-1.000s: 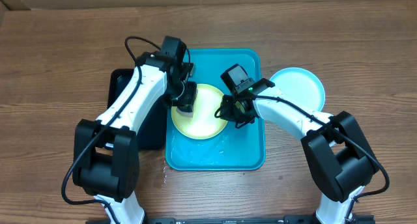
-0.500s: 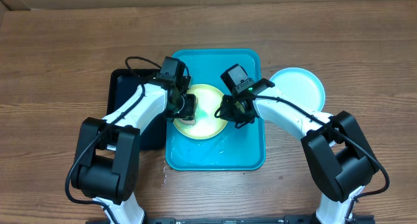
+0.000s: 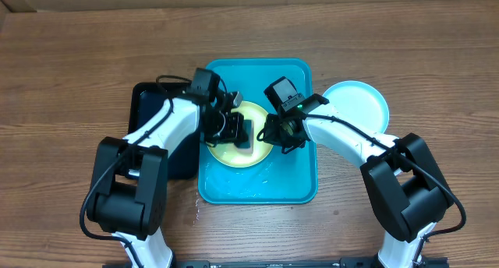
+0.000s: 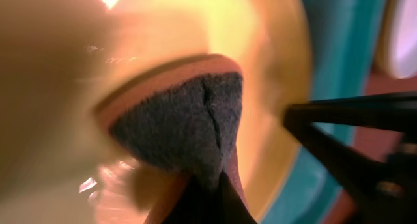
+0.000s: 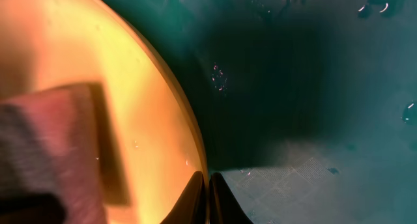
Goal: Clean dirty plates on tray and stack at the side
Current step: 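Scrub the yellow plate with the sponge while the right gripper pins its rim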
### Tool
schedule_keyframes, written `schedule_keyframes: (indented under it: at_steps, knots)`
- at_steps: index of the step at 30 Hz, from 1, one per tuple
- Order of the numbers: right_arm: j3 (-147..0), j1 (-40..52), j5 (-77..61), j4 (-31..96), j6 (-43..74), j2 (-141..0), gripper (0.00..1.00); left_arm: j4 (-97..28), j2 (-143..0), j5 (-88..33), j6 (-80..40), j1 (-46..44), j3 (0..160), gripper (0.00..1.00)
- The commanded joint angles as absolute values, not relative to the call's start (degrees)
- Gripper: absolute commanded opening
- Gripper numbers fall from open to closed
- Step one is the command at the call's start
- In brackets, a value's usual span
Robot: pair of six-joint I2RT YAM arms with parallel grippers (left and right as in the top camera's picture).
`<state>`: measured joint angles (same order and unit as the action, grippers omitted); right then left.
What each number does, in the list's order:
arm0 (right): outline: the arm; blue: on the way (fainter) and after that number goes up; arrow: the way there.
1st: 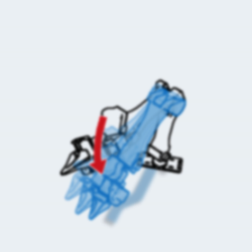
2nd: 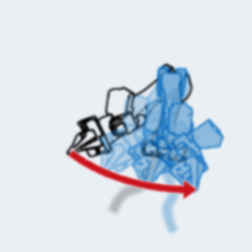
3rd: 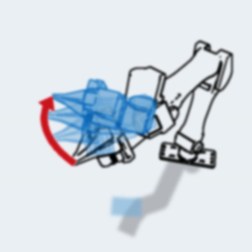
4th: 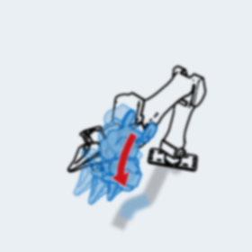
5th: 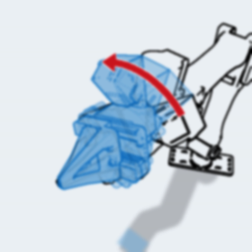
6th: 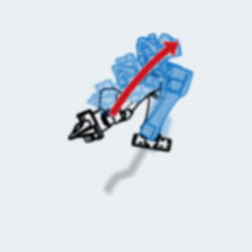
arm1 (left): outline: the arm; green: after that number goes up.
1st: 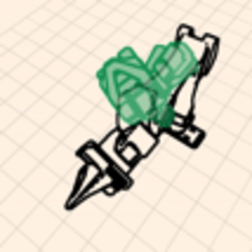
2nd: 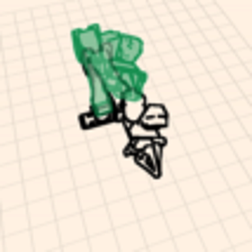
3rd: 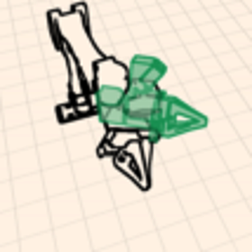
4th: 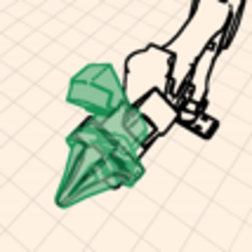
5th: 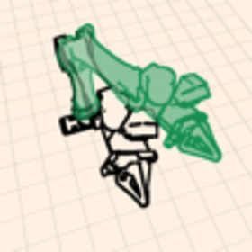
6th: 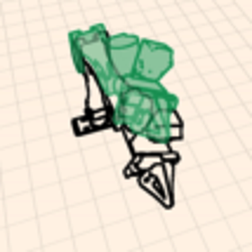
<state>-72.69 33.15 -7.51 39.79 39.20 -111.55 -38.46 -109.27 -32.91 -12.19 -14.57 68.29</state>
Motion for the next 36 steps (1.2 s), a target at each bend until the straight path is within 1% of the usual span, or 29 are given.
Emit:
schedule_keyframes:
  at_steps: [1, 3, 6, 10, 13, 17, 23, 28, 31, 34, 36]
  knots:
    - [-72.4, 33.5, -7.6, 39.6, 39.2, -111.6, 0.04, -41.3, -108.9, -39.8, -13.3, -12.9, 77.8, 0.04]
    - [-72.4, 33.5, -7.6, 39.7, 39.2, -111.6, 0.04, -44.8, -108.9, -37.5, -13.1, -12.8, 82.1, 0.04]
    - [-72.4, 33.5, -7.6, 39.7, 39.2, -111.6, 0.04, -49.5, -108.9, -29.9, -13.0, -13.0, 86.0, 0.04]
    - [-72.4, 33.5, -7.6, 39.7, 39.2, -111.6, 0.04, -53.4, -109.2, -16.2, -13.0, -13.8, 86.2, 0.04]
    - [-72.4, 33.5, -7.6, 39.7, 39.2, -111.6, 0.04, -54.0, -109.4, -7.9, -13.1, -14.8, 84.7, 0.04]
    - [-72.4, 33.5, -7.6, 39.6, 39.2, -111.6, 0.04, -51.3, -109.4, -5.3, -13.1, -15.8, 79.7, 0.04]
    - [-72.4, 33.5, -7.6, 39.7, 39.2, -111.6, 0.04, -43.1, -109.4, -6.0, -13.3, -15.8, 70.5, 0.04]
    - [-72.4, 33.5, -7.6, 39.6, 39.2, -111.6, 0.04, -39.7, -109.4, -8.5, -13.2, -15.8, 65.0, 0.04]
    - [-72.4, 33.5, -7.6, 39.6, 39.2, -111.6, 0.04, -39.9, -109.4, -15.5, -10.4, -15.8, 64.0, 0.04]
    - [-72.4, 33.5, -7.6, 39.6, 39.2, -111.6, 0.04, -39.8, -109.4, -27.7, -7.1, -15.8, 64.1, 0.04]
    - [-72.4, 33.5, -7.6, 39.6, 39.2, -111.6, 0.04, -39.6, -109.4, -32.6, -6.8, -15.8, 64.7, 0.04]
